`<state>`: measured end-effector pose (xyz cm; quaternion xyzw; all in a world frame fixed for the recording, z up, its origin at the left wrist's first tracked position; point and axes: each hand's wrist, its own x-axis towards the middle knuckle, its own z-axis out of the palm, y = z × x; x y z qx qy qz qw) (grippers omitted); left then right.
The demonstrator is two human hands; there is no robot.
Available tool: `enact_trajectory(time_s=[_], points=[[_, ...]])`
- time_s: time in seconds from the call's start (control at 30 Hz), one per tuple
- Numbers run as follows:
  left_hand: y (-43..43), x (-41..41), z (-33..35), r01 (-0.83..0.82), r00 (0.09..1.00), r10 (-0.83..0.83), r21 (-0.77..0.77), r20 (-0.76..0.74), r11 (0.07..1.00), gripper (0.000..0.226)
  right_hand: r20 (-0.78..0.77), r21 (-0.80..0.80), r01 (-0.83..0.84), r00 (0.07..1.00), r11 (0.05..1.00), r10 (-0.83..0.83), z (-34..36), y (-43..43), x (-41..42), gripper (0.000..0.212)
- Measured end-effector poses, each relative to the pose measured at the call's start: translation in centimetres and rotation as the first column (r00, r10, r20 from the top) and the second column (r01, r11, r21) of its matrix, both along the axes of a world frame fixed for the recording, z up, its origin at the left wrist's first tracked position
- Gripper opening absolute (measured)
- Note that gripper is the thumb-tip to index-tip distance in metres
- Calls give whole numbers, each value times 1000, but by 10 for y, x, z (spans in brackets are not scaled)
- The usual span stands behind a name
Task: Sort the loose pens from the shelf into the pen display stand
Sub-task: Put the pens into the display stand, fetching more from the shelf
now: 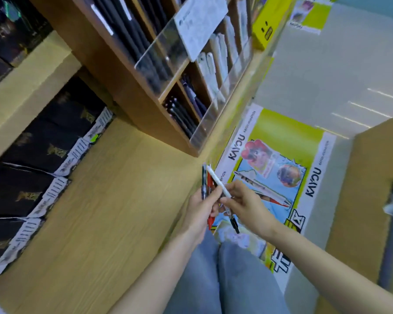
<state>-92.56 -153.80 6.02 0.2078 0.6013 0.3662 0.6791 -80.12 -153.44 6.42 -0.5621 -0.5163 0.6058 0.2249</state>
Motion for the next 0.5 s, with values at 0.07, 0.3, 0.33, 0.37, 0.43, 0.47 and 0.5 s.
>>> enact_trajectory(time_s=[0.07, 0.3, 0.33, 0.37, 0.43, 0.47, 0.5], points=[[0, 20, -1, 68, 997, -68, -3, -22, 998, 14, -4, -27, 39, 999, 999, -39, 5, -5, 24, 6], [-2, 114, 8, 207, 969, -217, -92, -118, 974, 27, 104, -16, 284, 954, 959, -281, 22, -39, 118, 20], [-3, 131, 11, 203, 966, -220, -132, -132, 970, 28, 159, 17, 322, 934, 947, -320, 22, -46, 134, 20], [-4, 146, 12, 203, 965, -225, -158, -133, 966, 28, 193, 42, 358, 913, 933, -359, 23, -54, 149, 20], [-9, 178, 15, 235, 959, -258, -178, -120, 956, 27, 249, 94, 397, 879, 913, -408, 25, -71, 180, 17], [-13, 195, 16, 266, 951, -289, -184, -113, 946, 27, 278, 111, 407, 863, 907, -422, 26, -80, 195, 18], [-18, 212, 19, 304, 941, -325, -185, -93, 934, 28, 294, 116, 423, 850, 899, -438, 27, -90, 209, 23]])
